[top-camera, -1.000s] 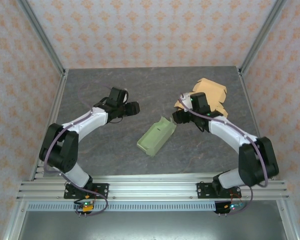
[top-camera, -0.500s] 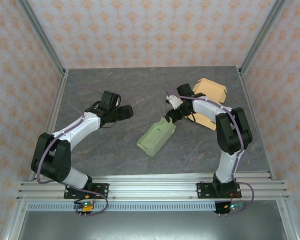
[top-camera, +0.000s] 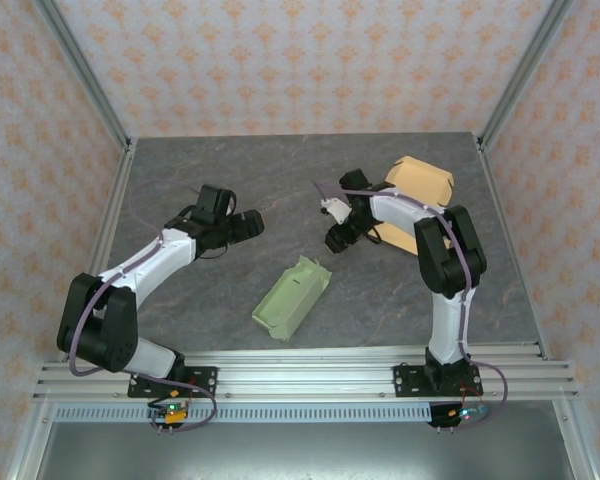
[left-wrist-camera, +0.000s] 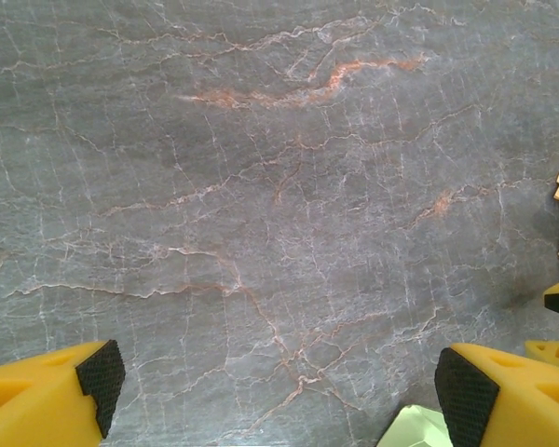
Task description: Fold the paper box
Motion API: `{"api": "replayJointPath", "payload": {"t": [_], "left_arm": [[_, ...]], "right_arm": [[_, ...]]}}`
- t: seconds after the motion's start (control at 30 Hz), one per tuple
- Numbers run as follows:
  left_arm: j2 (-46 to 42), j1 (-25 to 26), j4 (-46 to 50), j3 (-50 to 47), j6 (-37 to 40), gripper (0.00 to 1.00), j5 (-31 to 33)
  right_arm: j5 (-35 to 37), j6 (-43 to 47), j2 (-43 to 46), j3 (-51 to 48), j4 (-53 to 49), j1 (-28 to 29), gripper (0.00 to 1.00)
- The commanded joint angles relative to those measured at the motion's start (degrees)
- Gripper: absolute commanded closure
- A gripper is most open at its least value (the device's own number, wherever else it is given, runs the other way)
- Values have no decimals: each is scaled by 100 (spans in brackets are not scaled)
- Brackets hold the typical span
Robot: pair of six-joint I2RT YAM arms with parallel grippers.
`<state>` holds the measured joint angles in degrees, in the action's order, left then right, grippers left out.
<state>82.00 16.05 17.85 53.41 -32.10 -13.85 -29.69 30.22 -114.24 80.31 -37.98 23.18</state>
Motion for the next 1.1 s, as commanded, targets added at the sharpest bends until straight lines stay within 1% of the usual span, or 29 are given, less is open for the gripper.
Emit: {"api": "replayJointPath", "payload": {"t": [0.0, 0.13, 0.27, 0.43, 0.6, 0.73, 0.8, 0.87, 0.93, 0.97, 1.0, 1.07], "left_arm": [[-192, -81, 203, -31, -22, 9, 269], [-195, -181, 235, -19, -7, 9, 312], [-189, -224, 196, -41, 8, 9, 286], [-175, -278, 226, -69, 63, 8, 273], [-211, -316, 201, -120, 80, 8, 286], [-166, -324, 185, -96, 68, 8, 255], [-172, -323, 164, -111, 46, 8, 243], [-188, -327, 148, -129, 41, 8, 231], [-195, -326, 182, -123, 54, 8, 238], [-210, -331, 206, -118, 63, 8, 250], [-217, -330, 226, -108, 71, 8, 259], [-238, -327, 247, -90, 64, 8, 257]], "right_arm": [[-621, 78, 417, 301, -402, -32, 41], [-793, 460, 188, 720, -1095, 107, 41], [-844, 374, -124, 1095, -1555, 253, 40], [-860, 224, -309, 1580, -2182, 458, 41], [-39, 169, -528, 1689, -2543, 669, 41], [-52, 93, -784, 1733, -2553, 756, 41], [68, 33, -850, 1734, -2460, 817, 42], [128, -68, -915, 1724, -2342, 846, 46], [203, -186, -939, 1664, -2146, 855, 54], [229, -252, -926, 1608, -2031, 864, 57], [213, -278, -900, 1549, -1931, 864, 62], [192, -352, -825, 1445, -1673, 868, 75]]}}
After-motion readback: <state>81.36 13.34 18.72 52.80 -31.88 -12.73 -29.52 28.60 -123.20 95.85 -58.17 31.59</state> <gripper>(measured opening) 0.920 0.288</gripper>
